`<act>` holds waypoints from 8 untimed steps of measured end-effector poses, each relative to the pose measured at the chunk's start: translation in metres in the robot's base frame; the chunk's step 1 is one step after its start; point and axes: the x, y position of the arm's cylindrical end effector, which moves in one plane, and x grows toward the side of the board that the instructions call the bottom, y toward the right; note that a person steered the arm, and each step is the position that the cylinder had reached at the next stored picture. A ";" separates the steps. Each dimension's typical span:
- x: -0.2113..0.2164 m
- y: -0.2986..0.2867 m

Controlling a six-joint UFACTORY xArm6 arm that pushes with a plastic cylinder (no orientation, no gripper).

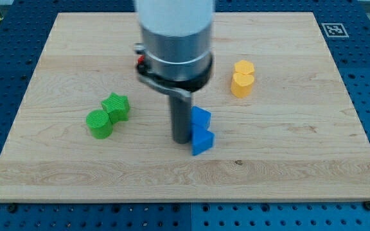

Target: Push the blue cube towardrs the bottom of yellow heart

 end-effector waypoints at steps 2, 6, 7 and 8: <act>-0.005 0.025; -0.037 0.008; -0.037 0.037; -0.039 0.056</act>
